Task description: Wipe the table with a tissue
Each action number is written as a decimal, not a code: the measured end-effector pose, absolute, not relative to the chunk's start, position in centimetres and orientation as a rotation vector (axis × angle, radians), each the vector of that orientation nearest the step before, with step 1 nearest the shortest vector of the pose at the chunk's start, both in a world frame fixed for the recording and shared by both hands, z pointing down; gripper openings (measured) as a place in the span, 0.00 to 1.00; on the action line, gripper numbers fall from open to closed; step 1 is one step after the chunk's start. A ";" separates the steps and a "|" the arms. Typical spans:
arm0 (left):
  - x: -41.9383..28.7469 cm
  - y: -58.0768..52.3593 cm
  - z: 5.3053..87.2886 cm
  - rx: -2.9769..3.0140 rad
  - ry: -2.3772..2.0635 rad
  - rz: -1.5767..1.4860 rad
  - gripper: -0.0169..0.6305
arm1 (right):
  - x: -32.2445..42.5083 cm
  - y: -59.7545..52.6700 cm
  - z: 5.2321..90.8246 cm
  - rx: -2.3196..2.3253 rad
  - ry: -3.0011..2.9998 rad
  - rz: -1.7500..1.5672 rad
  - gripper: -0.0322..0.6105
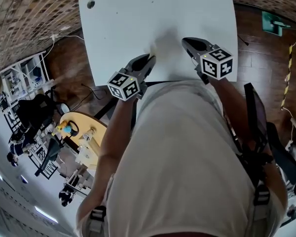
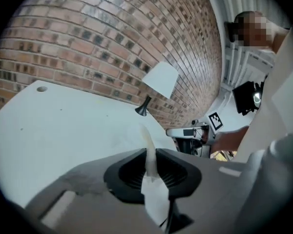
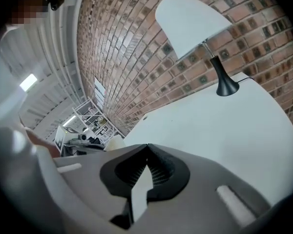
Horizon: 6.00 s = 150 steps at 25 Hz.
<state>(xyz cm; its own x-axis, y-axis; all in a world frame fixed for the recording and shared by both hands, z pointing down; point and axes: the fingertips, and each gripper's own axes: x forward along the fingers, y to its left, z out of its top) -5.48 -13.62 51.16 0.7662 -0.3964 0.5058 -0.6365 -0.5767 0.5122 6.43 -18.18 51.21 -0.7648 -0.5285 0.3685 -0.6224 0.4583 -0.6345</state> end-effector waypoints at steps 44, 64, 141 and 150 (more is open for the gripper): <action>-34.3 -29.2 61.3 2.028 -1.264 0.756 0.13 | -11.3 -18.1 50.6 1.128 -2.425 1.118 0.06; -26.3 -28.0 62.8 2.095 -1.114 0.936 0.12 | -5.7 -18.0 51.7 1.168 -2.405 1.202 0.06; 3.8 -36.2 60.7 2.210 -0.841 0.926 0.12 | 12.9 -16.4 52.6 1.402 -2.367 1.366 0.06; 12.0 -25.1 60.3 2.256 -0.425 0.889 0.12 | 15.2 -16.3 50.5 1.423 -2.433 1.317 0.06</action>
<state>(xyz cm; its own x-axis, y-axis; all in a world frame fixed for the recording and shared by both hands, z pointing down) 12.04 -25.12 60.33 0.7153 -0.0545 0.6967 -0.5083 -0.7247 0.4652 15.23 -16.26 50.54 -0.5813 -0.7021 0.4113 -0.7282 0.2233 -0.6479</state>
